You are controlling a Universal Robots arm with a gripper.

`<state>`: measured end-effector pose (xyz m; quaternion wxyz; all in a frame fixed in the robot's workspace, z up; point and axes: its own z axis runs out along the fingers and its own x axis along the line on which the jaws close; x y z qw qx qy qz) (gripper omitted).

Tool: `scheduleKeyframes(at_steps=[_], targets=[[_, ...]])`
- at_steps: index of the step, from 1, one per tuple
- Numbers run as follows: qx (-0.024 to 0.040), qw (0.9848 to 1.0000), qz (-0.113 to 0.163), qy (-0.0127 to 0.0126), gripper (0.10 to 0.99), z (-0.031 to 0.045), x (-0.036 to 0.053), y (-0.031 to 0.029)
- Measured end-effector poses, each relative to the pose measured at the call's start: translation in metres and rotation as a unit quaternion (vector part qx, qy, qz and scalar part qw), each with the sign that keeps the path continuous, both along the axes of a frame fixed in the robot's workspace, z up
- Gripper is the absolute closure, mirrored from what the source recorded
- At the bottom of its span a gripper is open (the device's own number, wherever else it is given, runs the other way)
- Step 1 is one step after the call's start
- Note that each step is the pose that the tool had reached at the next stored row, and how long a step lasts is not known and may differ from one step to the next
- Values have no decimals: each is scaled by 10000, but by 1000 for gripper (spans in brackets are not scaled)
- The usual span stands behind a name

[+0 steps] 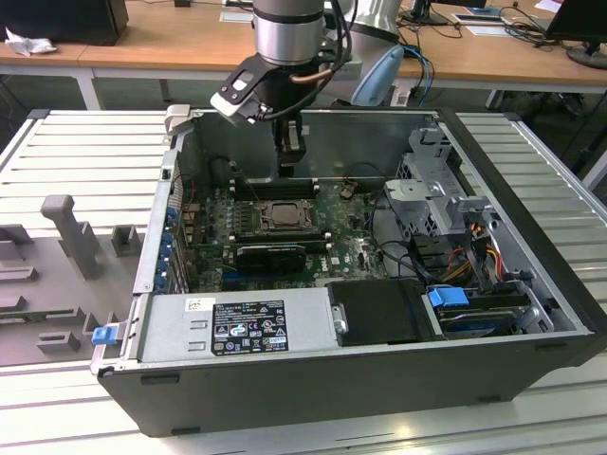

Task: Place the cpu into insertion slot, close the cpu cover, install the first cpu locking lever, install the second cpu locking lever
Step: 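Install the first cpu locking lever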

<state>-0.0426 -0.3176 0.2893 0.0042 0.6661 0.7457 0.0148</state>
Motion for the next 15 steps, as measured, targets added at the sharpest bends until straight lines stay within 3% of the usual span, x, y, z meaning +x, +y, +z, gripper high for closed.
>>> scheduleKeyframes(at_steps=[15], targets=[[0,9988,481,0,980,0,0,0]])
